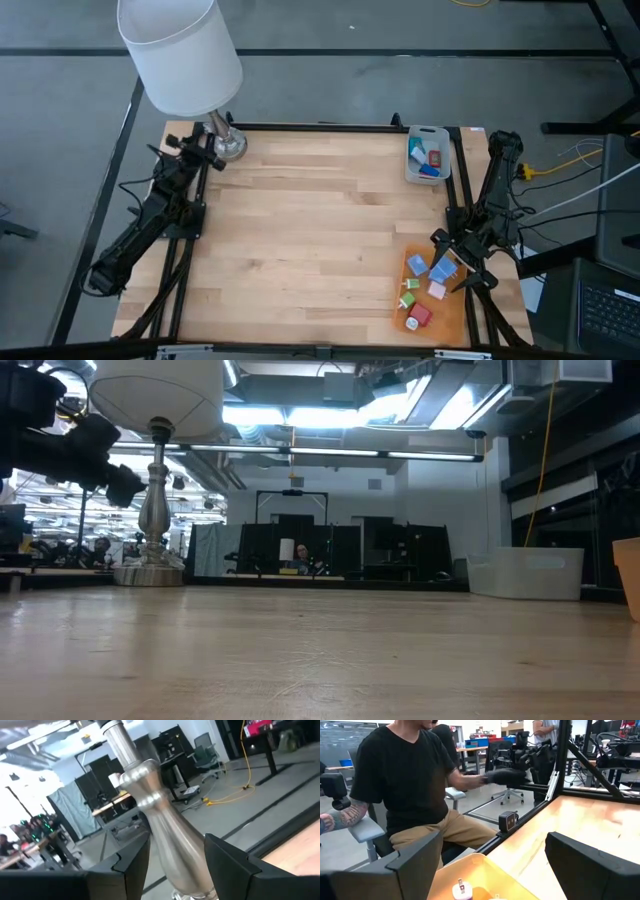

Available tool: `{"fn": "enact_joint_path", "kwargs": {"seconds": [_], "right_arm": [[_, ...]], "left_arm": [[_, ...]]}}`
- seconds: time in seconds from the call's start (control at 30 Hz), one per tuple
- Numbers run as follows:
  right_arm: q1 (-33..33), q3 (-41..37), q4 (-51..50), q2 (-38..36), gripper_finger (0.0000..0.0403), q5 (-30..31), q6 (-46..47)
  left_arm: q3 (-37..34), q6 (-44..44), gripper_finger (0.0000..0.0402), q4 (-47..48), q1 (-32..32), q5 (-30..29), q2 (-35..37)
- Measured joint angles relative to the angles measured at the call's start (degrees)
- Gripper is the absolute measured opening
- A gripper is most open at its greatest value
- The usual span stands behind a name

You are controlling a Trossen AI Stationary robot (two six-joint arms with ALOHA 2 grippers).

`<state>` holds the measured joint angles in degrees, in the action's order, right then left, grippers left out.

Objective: Pick & Place Office items
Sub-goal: Return to Home Position

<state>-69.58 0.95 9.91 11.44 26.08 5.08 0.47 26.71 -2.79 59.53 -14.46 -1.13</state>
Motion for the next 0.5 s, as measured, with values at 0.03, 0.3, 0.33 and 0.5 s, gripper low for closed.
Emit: {"fn": "enact_joint_path", "kwargs": {"seconds": [0.03,0.3,0.33,0.5], "right_arm": [[0.00,0.00,0.06,0.00,0.0347,0.03,-0.01],[0.00,0.00,0.14,0.00,0.0347,0.00,-0.14],[0.00,0.00,0.14,0.00,0.0347,0.01,0.17],[0.00,0.00,0.28,0.00,0.0347,-0.16,0.40]], "left_arm": [[0.00,-1.12,0.0182,0.00,0.00,0.01,0.00],[0.00,-3.49,0.0182,0.02,0.00,0.39,0.00],[0.00,-3.49,0.0182,0.02,0.00,0.39,0.00],[0.02,-3.47,0.0182,-2.58,-8.19,-4.33,1.09]]}}
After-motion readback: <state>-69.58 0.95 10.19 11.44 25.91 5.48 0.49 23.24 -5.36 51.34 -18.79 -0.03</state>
